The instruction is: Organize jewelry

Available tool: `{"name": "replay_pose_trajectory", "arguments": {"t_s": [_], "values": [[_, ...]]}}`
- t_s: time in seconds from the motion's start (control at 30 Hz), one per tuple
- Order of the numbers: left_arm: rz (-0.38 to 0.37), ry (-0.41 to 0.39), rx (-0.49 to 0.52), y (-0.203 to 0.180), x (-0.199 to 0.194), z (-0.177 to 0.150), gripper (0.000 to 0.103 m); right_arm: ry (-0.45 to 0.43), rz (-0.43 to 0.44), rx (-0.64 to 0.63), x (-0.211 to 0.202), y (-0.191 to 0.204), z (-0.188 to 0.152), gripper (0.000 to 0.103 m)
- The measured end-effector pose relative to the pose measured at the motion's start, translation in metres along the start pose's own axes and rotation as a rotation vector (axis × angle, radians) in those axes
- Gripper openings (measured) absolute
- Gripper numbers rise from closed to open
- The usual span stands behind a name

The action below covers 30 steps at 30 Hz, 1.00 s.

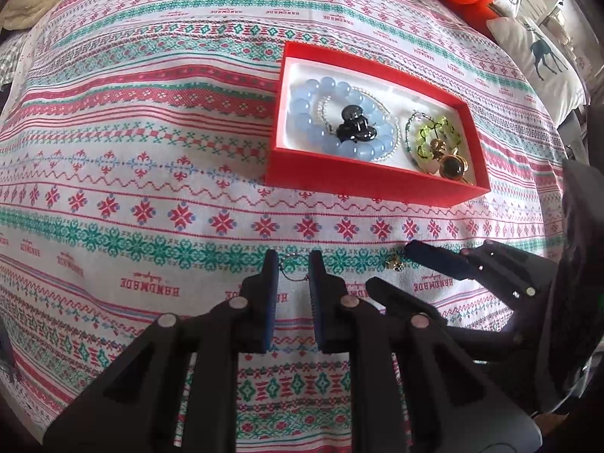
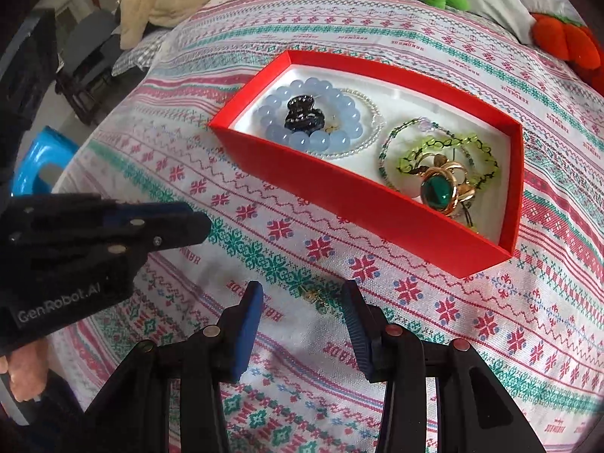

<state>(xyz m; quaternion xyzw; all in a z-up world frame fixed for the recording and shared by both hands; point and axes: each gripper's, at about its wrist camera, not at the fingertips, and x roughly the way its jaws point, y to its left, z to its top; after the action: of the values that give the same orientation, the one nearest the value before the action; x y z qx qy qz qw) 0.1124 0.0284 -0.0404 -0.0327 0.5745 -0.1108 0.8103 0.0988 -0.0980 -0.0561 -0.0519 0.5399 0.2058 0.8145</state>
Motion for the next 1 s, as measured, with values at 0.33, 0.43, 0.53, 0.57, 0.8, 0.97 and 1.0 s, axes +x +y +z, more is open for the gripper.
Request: {"name": "replay_pose_trajectory", "arguments": {"t_s": [0.33,0.43,0.53,0.57,0.8,0.97,1.0], "values": [[-0.011,-0.011,-0.013,0.005,-0.007,0.0,0.018,0.016,-0.018,-0.031,0.005,0.006,0.0,0.009],[-0.02,-0.022,-0.021,0.008,-0.011,0.003,0.017,-0.002,-0.001,-0.021,-0.006,0.003,0.003,0.009],[-0.019,-0.039,-0.029,0.011,-0.017,0.003,0.017,-0.025,0.019,-0.004,-0.015,-0.003,0.004,0.009],[-0.023,-0.043,-0.033,0.012,-0.019,0.003,0.017,-0.034,0.027,0.003,-0.018,-0.005,0.003,0.009],[-0.047,-0.084,-0.044,0.011,-0.031,0.005,0.017,-0.092,0.058,0.043,-0.039,-0.019,0.006,0.009],[-0.018,-0.119,-0.011,-0.002,-0.036,0.006,0.018,-0.1,0.056,0.054,-0.042,-0.023,0.007,0.009],[-0.007,-0.125,-0.002,-0.005,-0.036,0.006,0.017,-0.101,0.056,0.053,-0.045,-0.025,0.006,0.009]]}}
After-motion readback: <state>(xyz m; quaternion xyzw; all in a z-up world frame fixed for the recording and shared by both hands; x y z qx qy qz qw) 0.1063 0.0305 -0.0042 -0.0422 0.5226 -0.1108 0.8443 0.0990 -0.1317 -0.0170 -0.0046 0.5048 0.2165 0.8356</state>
